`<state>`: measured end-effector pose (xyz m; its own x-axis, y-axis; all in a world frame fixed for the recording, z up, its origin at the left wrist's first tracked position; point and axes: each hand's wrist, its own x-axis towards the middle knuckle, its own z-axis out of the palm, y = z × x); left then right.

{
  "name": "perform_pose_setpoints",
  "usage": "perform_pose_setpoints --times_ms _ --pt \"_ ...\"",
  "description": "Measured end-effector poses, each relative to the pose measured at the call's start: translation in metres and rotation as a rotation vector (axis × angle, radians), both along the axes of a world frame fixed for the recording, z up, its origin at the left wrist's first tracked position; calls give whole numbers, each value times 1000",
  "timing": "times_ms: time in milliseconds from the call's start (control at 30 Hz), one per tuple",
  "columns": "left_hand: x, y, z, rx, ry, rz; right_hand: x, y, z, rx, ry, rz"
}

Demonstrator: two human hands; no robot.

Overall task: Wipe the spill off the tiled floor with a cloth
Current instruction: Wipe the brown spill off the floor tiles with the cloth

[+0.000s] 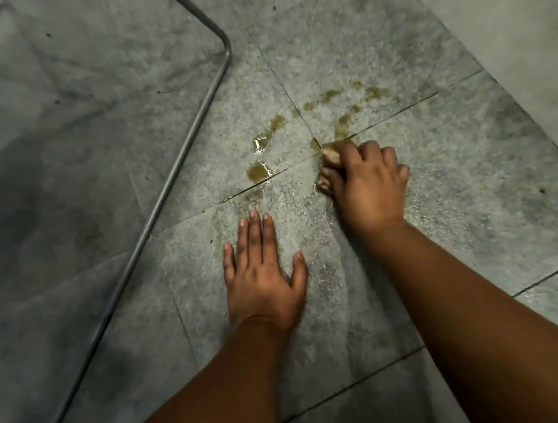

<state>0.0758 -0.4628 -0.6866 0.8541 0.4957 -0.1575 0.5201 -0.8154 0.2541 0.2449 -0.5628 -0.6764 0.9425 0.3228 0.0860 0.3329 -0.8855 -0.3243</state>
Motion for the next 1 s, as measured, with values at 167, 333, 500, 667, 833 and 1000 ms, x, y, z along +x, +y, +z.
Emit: perform_pose_setpoints --times_ms 167,333,500,667,833,1000 --pt "2 0 2 -9 3 3 -3 7 2 28 50 -60" --pt "0 1 0 -14 -9 6 -101 -27 5 -41 71 -45" --pt "3 1 0 -20 2 15 -66 -20 -4 -27 26 -37" --pt "3 2 1 -31 8 12 -24 17 -6 28 16 -99" --pt "2 2 -1 -13 43 7 -73 0 2 55 43 -43" --pt "0 2 -5 -6 -2 20 -86 -3 0 10 67 47"
